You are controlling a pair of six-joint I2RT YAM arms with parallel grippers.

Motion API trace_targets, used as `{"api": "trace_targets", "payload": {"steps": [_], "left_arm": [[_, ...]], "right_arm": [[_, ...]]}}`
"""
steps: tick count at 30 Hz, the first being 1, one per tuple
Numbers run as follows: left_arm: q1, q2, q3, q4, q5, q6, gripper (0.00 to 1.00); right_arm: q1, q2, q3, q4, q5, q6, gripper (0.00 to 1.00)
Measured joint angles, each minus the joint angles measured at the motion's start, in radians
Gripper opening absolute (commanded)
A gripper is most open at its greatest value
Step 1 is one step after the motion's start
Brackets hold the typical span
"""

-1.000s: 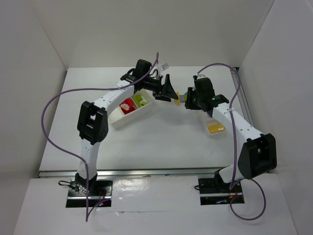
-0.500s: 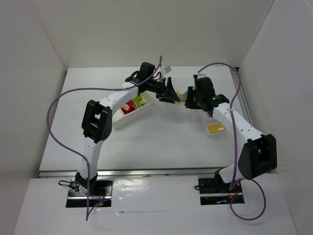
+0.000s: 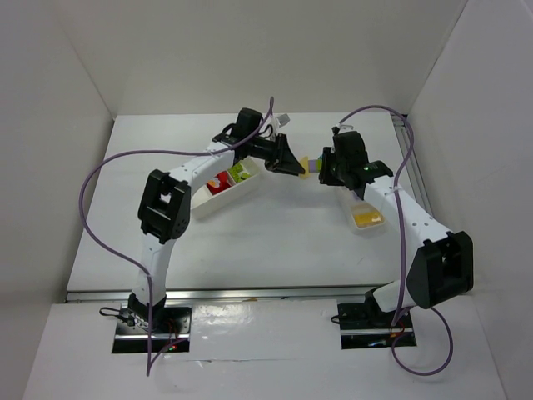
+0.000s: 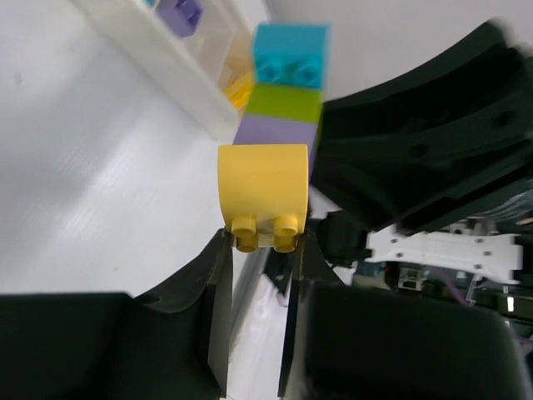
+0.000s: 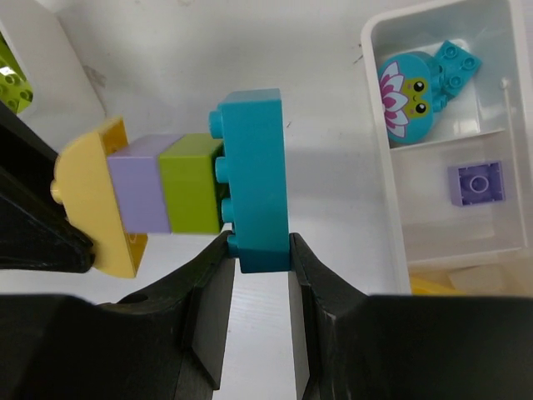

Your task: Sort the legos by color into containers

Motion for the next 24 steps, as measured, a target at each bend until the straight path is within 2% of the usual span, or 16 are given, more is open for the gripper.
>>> {"api": "trace_targets", "payload": {"steps": [11, 24], "left_arm": [[-0.004, -0.029, -0.193, -0.174, -0.132, 0.153, 0.00], [-0.014, -0.055, -0.209, -0.215, -0.222, 0.193, 0.00]], "right_arm": [[-0.034, -0.001, 0.000, -0.001, -0.003, -0.015, 0.00], [-0.034, -0.001, 0.000, 0.002, -0.029, -0.018, 0.00]]}}
